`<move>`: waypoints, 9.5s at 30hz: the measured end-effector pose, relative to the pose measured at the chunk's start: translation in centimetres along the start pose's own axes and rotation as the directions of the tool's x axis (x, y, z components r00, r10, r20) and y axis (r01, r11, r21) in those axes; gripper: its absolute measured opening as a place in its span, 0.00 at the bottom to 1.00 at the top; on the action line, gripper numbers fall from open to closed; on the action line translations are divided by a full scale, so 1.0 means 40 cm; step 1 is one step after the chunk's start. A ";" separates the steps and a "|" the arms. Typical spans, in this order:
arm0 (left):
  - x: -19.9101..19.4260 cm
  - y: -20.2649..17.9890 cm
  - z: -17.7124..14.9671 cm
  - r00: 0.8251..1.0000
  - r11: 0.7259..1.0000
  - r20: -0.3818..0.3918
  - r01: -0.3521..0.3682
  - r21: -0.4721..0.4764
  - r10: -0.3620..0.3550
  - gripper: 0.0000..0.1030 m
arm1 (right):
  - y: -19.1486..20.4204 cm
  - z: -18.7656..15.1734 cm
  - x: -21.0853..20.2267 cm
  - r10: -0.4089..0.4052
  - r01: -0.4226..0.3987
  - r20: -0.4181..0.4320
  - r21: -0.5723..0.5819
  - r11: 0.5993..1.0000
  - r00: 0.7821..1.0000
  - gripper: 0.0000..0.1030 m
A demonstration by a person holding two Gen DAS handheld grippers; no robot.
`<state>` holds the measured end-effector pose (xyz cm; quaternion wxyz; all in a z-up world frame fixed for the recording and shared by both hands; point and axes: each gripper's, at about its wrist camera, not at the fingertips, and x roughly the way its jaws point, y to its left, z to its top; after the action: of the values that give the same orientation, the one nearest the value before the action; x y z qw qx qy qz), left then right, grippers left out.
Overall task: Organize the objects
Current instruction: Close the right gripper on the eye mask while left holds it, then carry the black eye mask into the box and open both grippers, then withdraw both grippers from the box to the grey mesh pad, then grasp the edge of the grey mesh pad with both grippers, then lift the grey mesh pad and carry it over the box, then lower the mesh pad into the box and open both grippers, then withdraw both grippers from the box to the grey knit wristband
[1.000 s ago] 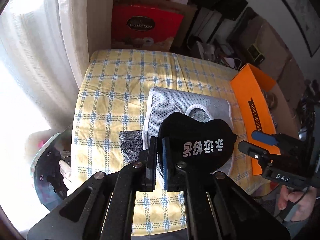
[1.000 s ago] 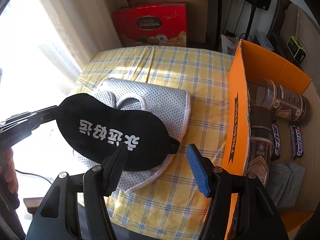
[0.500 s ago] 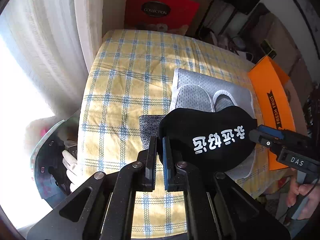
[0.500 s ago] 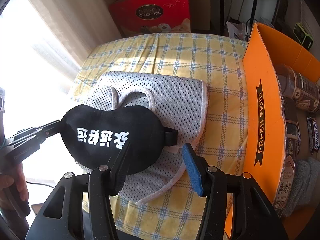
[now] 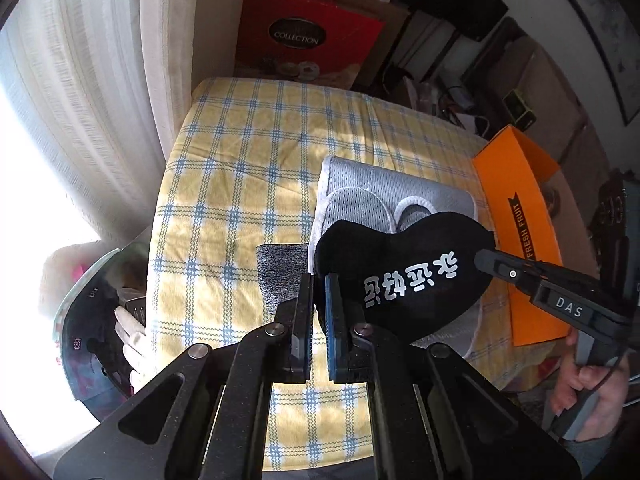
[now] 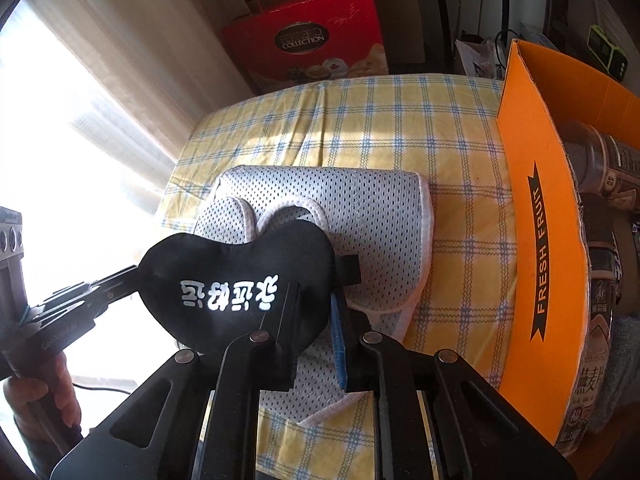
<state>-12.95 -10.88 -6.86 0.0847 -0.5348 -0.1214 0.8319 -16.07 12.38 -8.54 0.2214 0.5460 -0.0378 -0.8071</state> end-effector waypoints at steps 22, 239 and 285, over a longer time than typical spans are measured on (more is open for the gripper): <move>-0.089 -0.399 0.110 0.986 0.978 0.102 0.115 0.175 -0.134 0.04 | -0.148 0.058 -0.343 -0.110 0.107 0.199 0.023 0.994 0.974 0.08; 0.012 -0.756 0.105 0.929 0.902 -0.034 0.365 0.228 -0.368 0.26 | -0.379 0.038 -0.533 -0.346 0.328 0.262 0.113 0.938 0.901 0.42; 0.056 -0.702 0.042 0.981 0.932 -0.059 0.194 0.306 -0.185 0.70 | -0.495 -0.037 -0.468 -0.372 0.361 0.198 0.092 0.928 0.907 0.77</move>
<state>-15.10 16.39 0.08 0.2494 -0.5126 -0.0388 0.8207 -15.28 37.90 1.08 0.0460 0.4598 0.0208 -0.8866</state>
